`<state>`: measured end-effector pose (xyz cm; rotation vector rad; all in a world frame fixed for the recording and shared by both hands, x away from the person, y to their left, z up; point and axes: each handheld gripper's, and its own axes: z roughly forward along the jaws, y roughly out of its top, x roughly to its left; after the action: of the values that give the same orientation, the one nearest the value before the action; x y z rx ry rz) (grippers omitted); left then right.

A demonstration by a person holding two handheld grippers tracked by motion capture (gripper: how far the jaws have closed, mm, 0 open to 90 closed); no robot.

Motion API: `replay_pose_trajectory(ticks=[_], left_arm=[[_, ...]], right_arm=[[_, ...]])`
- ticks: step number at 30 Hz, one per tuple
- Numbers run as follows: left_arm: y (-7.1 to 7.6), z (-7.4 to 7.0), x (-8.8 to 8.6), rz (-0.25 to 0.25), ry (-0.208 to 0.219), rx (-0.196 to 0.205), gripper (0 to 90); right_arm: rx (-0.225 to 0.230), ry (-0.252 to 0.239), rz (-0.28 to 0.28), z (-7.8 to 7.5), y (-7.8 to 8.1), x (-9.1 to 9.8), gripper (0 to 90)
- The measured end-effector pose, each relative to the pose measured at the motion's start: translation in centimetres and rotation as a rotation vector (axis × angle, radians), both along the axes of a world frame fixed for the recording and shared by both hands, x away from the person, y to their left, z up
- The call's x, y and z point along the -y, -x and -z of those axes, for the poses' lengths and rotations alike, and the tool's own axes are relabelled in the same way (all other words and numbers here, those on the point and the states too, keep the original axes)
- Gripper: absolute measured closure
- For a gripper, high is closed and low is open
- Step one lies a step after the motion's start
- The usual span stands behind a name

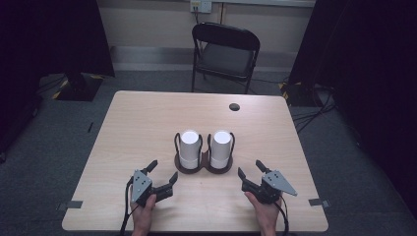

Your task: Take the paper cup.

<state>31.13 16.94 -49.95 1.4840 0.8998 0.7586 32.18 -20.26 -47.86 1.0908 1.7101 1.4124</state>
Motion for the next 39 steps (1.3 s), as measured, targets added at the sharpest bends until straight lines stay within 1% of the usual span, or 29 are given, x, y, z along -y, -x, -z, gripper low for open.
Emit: replay_pose_trajectory(ticks=[4, 9, 12, 15, 21, 26, 30, 34, 36, 38, 39], left_arm=[[0.0, 0.0, 0.0, -0.001, 0.002, 0.000, 15.7], [0.0, 0.0, 0.0, -0.002, 0.000, 0.001, 15.7], [0.0, 0.0, 0.0, -0.003, -0.002, 0.002, 15.7], [0.0, 0.0, 0.0, -0.002, -0.003, 0.001, 15.7], [0.0, 0.0, 0.1, -0.001, -0.006, 0.002, 15.7], [0.0, 0.0, 0.1, -0.001, -0.006, 0.003, 15.7], [0.0, 0.0, 0.1, -0.001, -0.005, 0.002, 15.7], [0.0, 0.0, 0.1, 0.000, -0.006, 0.004, 15.8], [0.0, 0.0, 0.0, 0.001, -0.003, 0.003, 15.7], [0.0, 0.0, 0.0, 0.001, -0.002, 0.004, 15.7], [0.0, 0.0, 0.0, 0.000, -0.002, 0.005, 15.8]], right_arm=[[0.004, -0.017, -0.032, -0.6, -0.1, -0.3, 28.9], [0.007, -0.019, -0.067, -1.7, -0.2, -0.6, 31.2], [0.011, -0.026, -0.087, -2.1, -0.2, -0.8, 32.1], [0.005, -0.031, -0.098, -2.2, -0.2, -0.9, 32.3], [0.027, -0.046, -0.119, -3.1, -0.1, -1.1, 33.1], [0.036, -0.041, -0.133, -3.9, -0.8, -1.6, 33.8], [0.041, -0.036, -0.159, -4.4, -1.5, -2.2, 34.2], [0.041, -0.020, -0.164, -4.7, -2.2, -2.7, 33.8], [0.041, -0.021, -0.171, -4.7, -2.5, -3.0, 33.7], [0.041, -0.015, -0.159, -4.8, -2.7, -3.2, 30.7], [0.040, -0.014, -0.158, -4.8, -2.9, -3.2, 33.5]])
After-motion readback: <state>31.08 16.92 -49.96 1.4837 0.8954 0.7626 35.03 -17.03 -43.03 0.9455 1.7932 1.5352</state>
